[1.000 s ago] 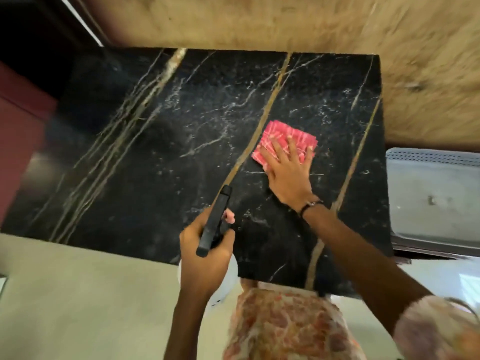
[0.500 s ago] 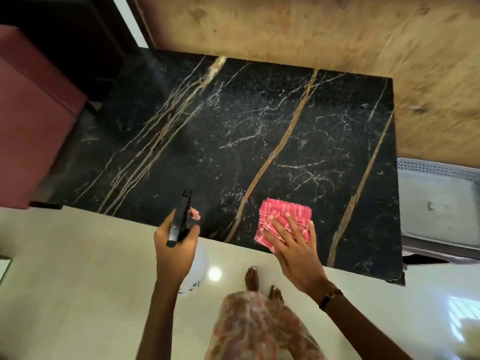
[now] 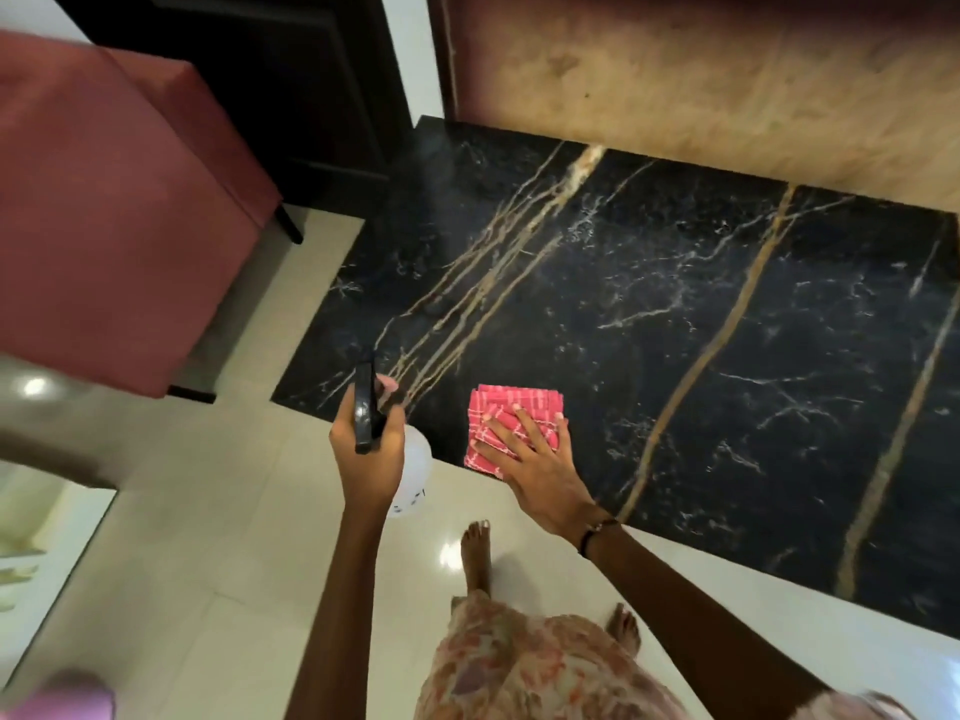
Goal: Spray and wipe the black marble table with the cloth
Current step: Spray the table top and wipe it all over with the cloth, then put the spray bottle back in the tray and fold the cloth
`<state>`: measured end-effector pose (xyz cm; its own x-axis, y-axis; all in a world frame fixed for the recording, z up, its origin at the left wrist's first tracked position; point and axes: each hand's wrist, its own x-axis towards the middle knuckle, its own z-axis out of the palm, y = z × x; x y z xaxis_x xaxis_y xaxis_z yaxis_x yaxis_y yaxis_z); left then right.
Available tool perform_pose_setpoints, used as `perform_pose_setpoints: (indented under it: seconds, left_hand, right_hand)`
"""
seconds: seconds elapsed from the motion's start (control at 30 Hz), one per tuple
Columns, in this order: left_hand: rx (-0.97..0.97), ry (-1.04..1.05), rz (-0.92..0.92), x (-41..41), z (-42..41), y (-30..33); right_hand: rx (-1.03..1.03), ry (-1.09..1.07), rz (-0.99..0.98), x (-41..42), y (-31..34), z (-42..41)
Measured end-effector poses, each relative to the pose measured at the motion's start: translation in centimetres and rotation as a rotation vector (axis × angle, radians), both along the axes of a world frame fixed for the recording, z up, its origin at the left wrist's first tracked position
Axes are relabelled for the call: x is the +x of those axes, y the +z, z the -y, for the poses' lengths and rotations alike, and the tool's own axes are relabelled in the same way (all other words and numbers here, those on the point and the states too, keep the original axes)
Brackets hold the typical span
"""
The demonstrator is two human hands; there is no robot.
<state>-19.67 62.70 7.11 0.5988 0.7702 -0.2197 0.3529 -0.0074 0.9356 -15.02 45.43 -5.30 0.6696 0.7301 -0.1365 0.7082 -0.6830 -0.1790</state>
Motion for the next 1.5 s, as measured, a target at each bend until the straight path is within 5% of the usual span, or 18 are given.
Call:
perform_pose_setpoints:
  seconds: [0.33,0.6,0.8,1.13,1.5]
  left_hand:
    - [0.284,-0.196,0.063,5.0,-12.3,-2.3]
    - [0.173,-0.119,0.068,5.8,-15.6,-4.0]
    - [0.071,-0.226,-0.106,4.7,-16.2,-3.9]
    - [0.167,-0.235,-0.161,2.3,-15.3,-4.3]
    - [0.265,-0.343,-0.125,3.4,-8.8,0.2]
  right_hand:
    - [0.203,-0.029,-0.157,3.1,-0.8,-16.0]
    - [0.27,-0.102,-0.192,2.7,-1.1,-16.6]
    - [0.292,-0.152,-0.264,3.3,0.9,-17.8]
    - [0.592,-0.178,-0.685,3.4,5.2,-23.8]
    - [0.76,-0.357,-0.624,3.5,9.3,-16.6]
